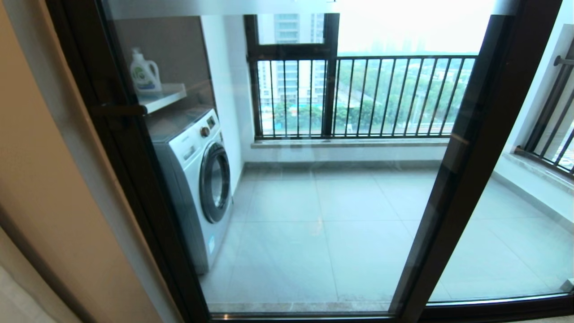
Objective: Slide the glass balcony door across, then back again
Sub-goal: Open the slid door
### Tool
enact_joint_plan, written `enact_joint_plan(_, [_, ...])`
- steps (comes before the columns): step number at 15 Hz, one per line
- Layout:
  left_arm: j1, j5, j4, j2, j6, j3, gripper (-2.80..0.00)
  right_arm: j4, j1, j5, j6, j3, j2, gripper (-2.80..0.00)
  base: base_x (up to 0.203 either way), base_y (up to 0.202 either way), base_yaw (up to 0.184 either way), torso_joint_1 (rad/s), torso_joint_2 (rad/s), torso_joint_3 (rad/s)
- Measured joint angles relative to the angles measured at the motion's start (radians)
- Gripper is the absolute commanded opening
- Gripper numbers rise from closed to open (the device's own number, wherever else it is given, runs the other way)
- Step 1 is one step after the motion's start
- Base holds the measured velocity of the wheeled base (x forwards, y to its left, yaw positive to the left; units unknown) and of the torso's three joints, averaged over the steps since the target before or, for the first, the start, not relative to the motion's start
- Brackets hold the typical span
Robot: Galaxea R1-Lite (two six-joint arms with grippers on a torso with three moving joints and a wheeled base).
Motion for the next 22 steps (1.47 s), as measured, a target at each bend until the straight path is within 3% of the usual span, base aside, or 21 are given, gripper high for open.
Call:
enact_joint_plan(12, [0.000,-0.001,0.000,0.000,0.001,0.000,-2.80,0.000,0.000,0.001,0.000,0.000,0.000,-2.80,0.000,0.000,0.000,0.000,0.00,0.000])
enact_joint_plan(15, [0.000,-0.007,0.006,0.000,0.061,0.000,-2.80,0.000,0.000,0.001,0.000,0.000,0.000,-2.80,0.000,0.000,0.000,0.000,0.00,0.000])
enact_joint_plan(18, [0.000,-0.005,0.005,0.000,0.029,0.000,-2.80,-0.001,0.000,0.001,0.000,0.000,0.000,-2.80,0.000,0.000,0.000,0.000,0.00,0.000])
enact_joint_plan(22, [0.001,-0.012,0.062,0.014,0.084,-0.032,-2.80,0.000,0.000,0.001,0.000,0.000,0.000,-2.80,0.000,0.000,0.000,0.000,0.00,0.000])
